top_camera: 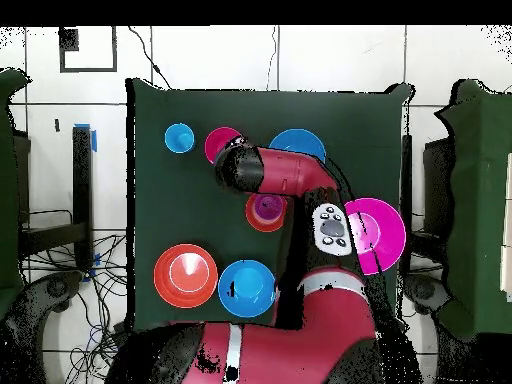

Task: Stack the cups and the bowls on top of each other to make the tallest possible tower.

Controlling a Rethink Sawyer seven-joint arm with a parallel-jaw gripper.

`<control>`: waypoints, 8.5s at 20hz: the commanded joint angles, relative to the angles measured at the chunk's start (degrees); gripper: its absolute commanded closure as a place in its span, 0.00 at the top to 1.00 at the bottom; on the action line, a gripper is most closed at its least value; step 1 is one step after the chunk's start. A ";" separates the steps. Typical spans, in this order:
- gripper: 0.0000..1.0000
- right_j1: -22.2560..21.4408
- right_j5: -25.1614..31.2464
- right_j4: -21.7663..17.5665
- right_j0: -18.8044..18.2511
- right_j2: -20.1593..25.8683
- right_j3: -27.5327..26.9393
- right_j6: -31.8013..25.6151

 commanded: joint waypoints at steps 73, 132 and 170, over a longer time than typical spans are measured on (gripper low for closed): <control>0.00 -17.16 28.84 -1.42 2.55 -6.46 12.87 -8.97; 0.00 -23.00 38.35 -2.97 3.35 -13.05 10.08 -3.31; 0.00 -15.40 19.05 4.15 9.31 -14.62 16.71 9.32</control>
